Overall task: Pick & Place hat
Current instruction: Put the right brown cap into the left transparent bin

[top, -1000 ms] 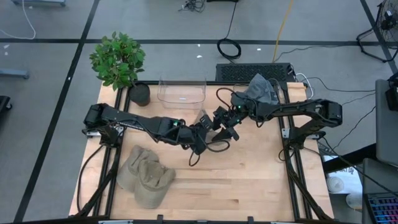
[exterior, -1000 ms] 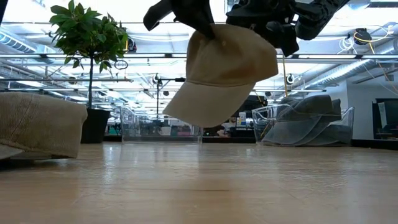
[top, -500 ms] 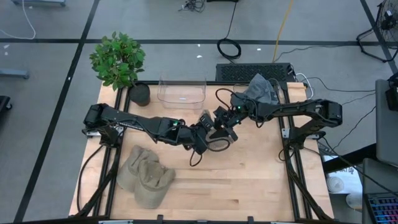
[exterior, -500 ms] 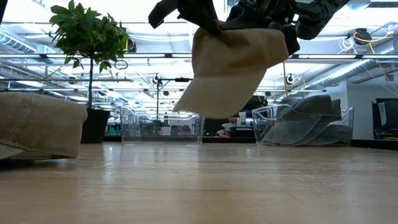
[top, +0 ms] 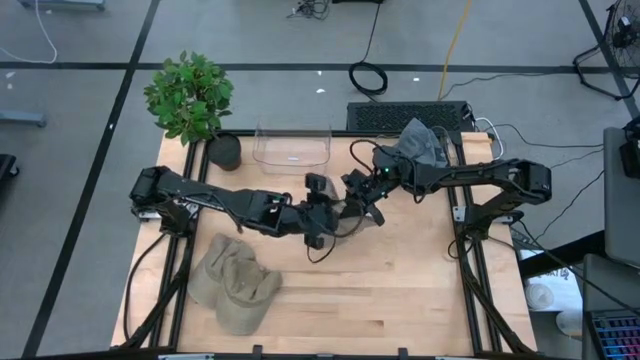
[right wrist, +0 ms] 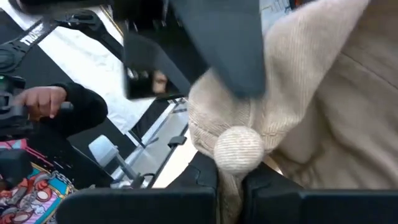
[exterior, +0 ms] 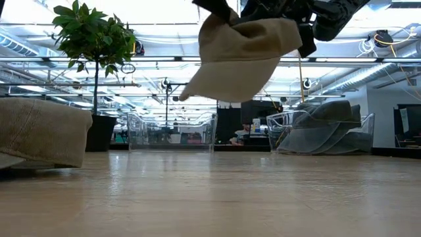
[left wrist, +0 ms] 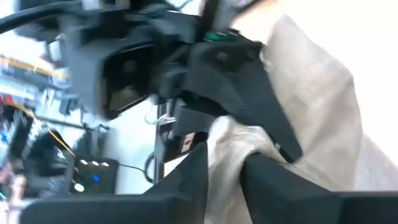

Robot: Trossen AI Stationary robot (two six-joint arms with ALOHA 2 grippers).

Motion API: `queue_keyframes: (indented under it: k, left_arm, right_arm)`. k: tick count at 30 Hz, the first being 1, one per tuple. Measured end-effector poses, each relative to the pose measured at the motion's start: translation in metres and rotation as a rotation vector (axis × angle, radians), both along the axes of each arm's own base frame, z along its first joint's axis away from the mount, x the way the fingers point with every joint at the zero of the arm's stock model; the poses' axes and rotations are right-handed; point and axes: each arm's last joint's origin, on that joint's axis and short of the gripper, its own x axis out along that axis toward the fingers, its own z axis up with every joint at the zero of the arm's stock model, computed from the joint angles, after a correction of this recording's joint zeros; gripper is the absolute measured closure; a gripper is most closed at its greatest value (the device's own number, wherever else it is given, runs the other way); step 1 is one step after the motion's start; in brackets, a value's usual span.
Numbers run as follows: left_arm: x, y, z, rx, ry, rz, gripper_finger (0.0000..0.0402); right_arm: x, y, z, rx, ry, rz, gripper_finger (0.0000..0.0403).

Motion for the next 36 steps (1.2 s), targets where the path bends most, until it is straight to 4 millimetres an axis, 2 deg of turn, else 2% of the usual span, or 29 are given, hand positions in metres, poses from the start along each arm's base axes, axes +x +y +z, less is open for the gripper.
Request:
queue_keyframes:
  k: [4,7,13,17,21,25,30,36]
  left_arm:
    - [-0.003,0.003,0.009,-0.059,-0.1,0.093,0.0256]
    - [-0.003,0.005,0.014,-0.04,-0.157,0.162,0.0208]
    - [-0.006,0.015,0.015,-0.003,-0.219,0.344,0.0112]
    - [-0.016,0.03,0.022,-0.152,-0.28,0.426,0.0078]
    - [-0.024,0.049,0.014,-0.252,-0.222,0.509,0.0074]
    - [-0.03,0.068,0.008,-0.274,-0.184,0.615,0.0092]
    - [-0.033,0.085,0.006,-0.289,-0.169,0.669,0.0118]
    - [-0.033,0.096,0.005,-0.334,-0.171,0.693,0.0139]
  right_arm:
    - [0.0,0.0,-0.004,-0.004,0.036,-0.024,0.0401]
    - [0.0,0.002,-0.009,-0.003,0.07,-0.036,0.0401]
    - [0.0,0.003,-0.007,-0.014,0.061,-0.061,0.0402]
    - [-0.011,-0.007,0.015,-0.045,-0.014,-0.132,0.0402]
    - [-0.031,-0.014,0.038,-0.169,-0.063,-0.304,0.0402]
    - [-0.054,-0.015,0.056,-0.369,-0.062,-0.54,0.0402]
    - [-0.065,-0.015,0.062,-0.556,-0.012,-0.764,0.0402]
    - [-0.066,-0.017,0.063,-0.638,0.005,-0.851,0.0403]
